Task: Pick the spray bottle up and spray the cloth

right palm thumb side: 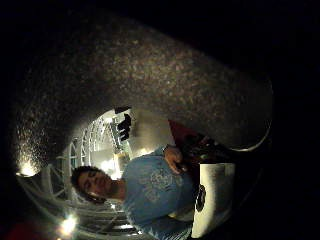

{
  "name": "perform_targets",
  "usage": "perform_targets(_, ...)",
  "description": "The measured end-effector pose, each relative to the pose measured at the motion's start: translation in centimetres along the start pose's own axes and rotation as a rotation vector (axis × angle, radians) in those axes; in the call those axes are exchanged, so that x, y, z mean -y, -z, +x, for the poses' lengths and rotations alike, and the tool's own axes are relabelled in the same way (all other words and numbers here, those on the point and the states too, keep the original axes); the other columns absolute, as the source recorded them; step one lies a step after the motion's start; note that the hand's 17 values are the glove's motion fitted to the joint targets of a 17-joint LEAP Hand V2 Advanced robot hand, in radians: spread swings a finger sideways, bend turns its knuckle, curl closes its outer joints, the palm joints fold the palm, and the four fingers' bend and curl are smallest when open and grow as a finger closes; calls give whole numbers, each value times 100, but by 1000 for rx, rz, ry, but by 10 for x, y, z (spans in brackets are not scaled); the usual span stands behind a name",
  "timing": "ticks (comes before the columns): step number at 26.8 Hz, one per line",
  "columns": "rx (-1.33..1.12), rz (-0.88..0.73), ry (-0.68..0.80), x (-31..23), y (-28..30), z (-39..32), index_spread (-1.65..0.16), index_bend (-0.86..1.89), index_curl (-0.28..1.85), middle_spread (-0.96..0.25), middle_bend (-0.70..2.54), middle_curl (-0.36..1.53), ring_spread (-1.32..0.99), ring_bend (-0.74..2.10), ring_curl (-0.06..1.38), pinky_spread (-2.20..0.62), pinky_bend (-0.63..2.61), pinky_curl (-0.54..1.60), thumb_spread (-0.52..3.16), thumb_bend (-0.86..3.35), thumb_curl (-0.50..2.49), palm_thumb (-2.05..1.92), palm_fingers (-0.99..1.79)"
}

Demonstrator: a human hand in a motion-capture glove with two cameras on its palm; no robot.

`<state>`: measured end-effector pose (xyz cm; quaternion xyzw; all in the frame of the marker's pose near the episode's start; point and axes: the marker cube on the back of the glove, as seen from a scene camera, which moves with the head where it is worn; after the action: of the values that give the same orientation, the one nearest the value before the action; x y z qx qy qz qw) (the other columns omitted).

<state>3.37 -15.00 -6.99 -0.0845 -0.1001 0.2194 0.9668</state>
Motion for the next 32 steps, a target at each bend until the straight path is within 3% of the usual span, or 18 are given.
perform_targets(15, -99, -195, -132, 17, -28, -9, -24, 13, 37, -6, 31, 46, -6, 43, 39, 10, 27, 37, 66, -3, 64, 98, 112)
perform_targets(32, -125, -267, -197, 26, -47, -5, -23, 13, 37, -6, 31, 47, -4, 44, 40, 10, 29, 37, 66, -3, 67, 97, 113)
